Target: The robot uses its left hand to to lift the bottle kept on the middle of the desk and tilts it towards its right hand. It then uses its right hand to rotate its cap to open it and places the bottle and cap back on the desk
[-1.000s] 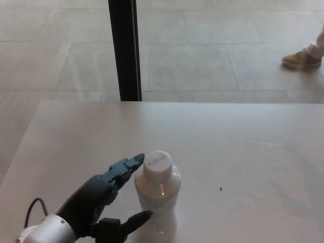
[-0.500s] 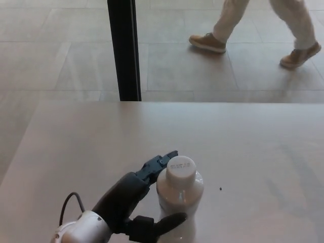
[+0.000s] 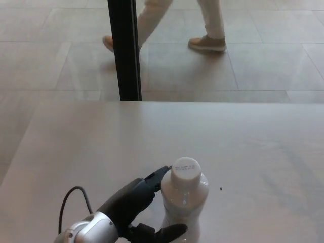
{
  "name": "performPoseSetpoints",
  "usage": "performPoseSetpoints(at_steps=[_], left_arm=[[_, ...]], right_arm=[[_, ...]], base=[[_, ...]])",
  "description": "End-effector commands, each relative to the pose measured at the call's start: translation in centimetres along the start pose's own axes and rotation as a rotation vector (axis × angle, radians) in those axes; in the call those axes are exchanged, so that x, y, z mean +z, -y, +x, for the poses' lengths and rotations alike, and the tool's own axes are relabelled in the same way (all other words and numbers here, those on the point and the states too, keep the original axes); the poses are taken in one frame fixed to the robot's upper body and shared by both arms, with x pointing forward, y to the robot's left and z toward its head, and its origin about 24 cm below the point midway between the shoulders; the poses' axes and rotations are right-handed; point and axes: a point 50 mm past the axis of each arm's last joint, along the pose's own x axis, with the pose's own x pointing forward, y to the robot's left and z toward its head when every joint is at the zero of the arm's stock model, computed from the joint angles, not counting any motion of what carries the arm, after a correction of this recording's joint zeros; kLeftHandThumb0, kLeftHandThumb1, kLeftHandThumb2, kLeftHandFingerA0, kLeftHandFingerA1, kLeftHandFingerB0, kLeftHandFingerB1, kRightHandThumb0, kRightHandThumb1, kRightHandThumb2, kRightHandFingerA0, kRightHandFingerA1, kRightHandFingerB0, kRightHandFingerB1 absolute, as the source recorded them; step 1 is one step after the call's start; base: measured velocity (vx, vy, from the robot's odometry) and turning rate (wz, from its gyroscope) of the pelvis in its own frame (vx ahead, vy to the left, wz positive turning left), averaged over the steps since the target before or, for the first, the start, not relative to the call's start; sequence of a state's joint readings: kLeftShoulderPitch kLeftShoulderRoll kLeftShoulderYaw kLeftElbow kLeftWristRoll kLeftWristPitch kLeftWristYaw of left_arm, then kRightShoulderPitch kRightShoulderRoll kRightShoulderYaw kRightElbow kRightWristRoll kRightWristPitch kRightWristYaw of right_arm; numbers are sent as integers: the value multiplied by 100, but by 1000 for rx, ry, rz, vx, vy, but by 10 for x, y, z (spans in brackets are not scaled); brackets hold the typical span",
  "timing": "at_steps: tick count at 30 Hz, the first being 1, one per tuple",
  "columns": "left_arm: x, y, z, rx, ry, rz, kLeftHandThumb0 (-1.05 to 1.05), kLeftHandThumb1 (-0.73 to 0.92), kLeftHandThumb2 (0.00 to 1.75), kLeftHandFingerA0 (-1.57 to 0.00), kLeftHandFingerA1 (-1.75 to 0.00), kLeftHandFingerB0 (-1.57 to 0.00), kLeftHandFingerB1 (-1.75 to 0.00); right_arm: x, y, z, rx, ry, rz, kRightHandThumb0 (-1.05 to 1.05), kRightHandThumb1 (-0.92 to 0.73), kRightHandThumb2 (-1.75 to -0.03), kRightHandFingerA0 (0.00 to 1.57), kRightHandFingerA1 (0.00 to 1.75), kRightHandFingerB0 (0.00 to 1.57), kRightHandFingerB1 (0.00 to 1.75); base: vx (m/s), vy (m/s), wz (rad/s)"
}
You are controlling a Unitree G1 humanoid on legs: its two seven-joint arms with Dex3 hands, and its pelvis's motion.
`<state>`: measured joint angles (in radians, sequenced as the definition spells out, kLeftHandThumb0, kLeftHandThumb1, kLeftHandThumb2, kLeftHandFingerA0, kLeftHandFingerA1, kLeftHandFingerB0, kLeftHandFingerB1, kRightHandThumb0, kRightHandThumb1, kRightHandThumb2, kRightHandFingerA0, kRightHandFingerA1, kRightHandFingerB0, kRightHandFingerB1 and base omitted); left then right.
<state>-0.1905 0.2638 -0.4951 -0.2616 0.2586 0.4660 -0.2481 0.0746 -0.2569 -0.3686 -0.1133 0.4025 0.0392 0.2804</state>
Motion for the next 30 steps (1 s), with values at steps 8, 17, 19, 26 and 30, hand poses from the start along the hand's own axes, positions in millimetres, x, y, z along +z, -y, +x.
performPoseSetpoints(at_steps=[8,17,19,26,30], left_arm=[[25,24,20,104,44,-118,-105,54,103,0,-28,0,-14],[38,59,28,335,60,-303,-77,62,59,-24,-57,0,0],[38,62,28,376,63,-302,-73,59,58,-42,-67,0,-13],[23,71,29,513,42,-348,11,92,73,-90,-151,-34,-62],[22,66,29,528,59,-303,18,92,82,-96,-158,-70,-101]], right_arm=[[6,2,-1,-14,25,10,-40,-33,-95,0,51,0,48],[7,3,-2,-40,33,52,-39,-34,-95,1,51,0,48],[7,2,-2,-46,38,54,-75,-65,-60,13,39,18,33],[13,7,-4,-123,79,91,-63,-61,-58,22,39,27,34],[13,9,-4,-133,87,87,-61,-62,-58,24,40,30,34]], base=[[0,0,0],[0,0,0],[0,0,0],[0,0,0],[0,0,0]])
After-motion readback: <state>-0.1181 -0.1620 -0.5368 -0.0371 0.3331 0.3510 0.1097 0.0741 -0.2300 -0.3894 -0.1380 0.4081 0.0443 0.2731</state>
